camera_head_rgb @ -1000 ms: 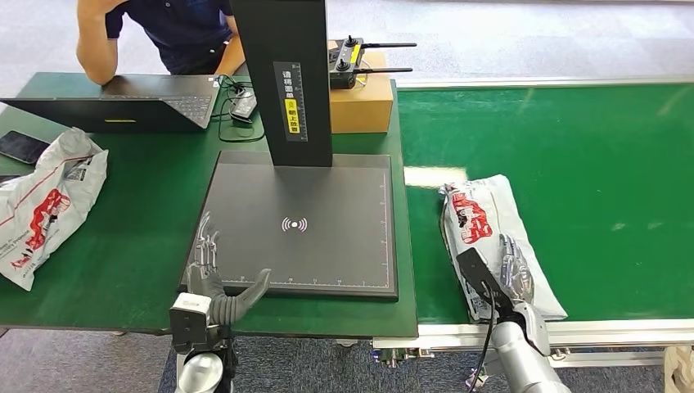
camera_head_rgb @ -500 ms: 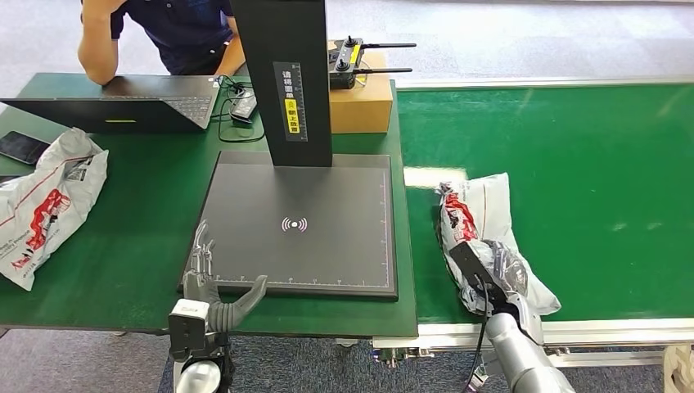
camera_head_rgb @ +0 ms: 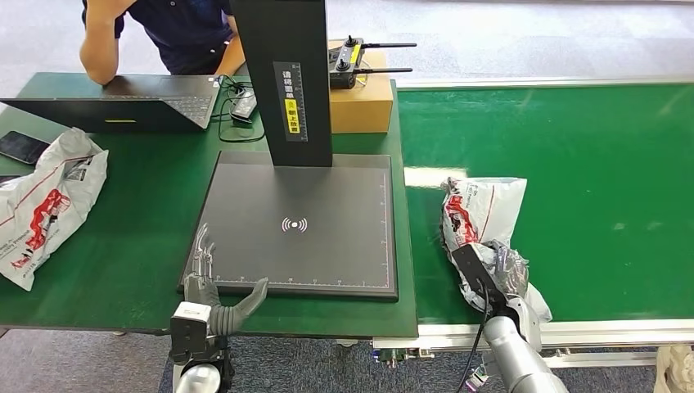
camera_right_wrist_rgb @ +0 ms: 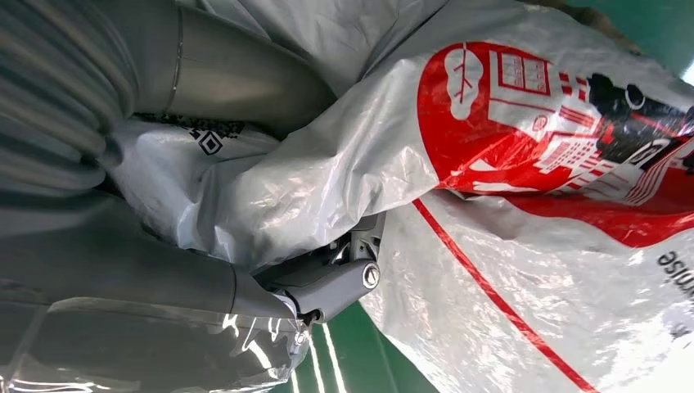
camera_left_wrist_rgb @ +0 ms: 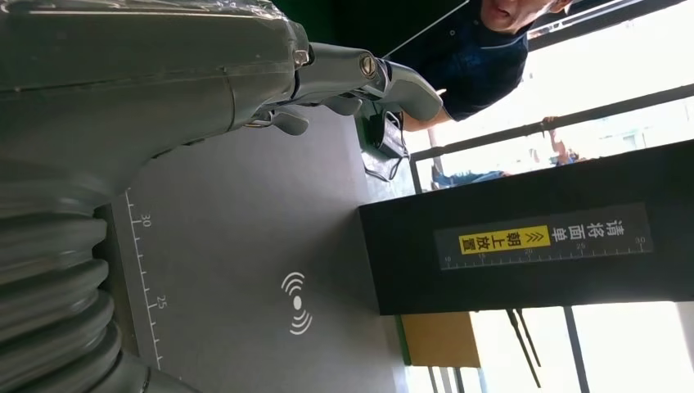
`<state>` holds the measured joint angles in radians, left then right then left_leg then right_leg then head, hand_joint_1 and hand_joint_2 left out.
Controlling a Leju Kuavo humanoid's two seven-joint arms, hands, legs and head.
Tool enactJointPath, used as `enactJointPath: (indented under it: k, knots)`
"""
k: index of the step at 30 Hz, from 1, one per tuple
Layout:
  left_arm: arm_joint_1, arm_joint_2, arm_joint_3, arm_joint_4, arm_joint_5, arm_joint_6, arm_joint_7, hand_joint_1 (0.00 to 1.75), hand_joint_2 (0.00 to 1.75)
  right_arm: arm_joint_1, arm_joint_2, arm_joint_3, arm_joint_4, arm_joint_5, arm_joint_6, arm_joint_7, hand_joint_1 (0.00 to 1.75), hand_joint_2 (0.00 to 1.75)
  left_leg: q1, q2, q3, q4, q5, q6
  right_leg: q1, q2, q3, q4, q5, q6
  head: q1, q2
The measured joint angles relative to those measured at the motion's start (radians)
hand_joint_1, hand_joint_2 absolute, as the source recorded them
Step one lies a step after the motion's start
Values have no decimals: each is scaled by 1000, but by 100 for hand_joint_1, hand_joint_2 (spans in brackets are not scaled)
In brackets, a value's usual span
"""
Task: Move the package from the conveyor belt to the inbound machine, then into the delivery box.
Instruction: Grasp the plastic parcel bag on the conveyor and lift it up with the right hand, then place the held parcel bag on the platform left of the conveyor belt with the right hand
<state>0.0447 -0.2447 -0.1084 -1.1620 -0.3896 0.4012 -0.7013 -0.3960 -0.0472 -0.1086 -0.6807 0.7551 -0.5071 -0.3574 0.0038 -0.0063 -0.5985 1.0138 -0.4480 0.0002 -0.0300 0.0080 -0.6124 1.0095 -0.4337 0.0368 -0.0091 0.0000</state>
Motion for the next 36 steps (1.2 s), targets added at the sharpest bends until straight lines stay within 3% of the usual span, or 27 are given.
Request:
enactJointPath:
  k: [12,19,27,36]
  knots:
    - [0,-6,5,0,8,11,0,0,175,165,35,124,-446,-137,-92,-115,171,175,0,0,0,0,0,0,0,0,0,0,0,0,0,0]
    - [-1,-5,-2,0,44,28,0,0,175,199,39,239,-609,-101,-152,-214,160,175,0,0,0,0,0,0,0,0,0,0,0,0,0,0]
    - [3,-2,-10,-2,63,47,-1,0,175,155,39,363,-614,-9,-161,-226,153,175,0,0,0,-1,0,0,0,0,0,0,0,0,0,0]
    - [30,10,-21,-20,95,67,-1,0,175,56,47,473,-478,158,-180,-177,148,175,0,0,-1,-1,0,0,0,0,0,1,0,0,0,0]
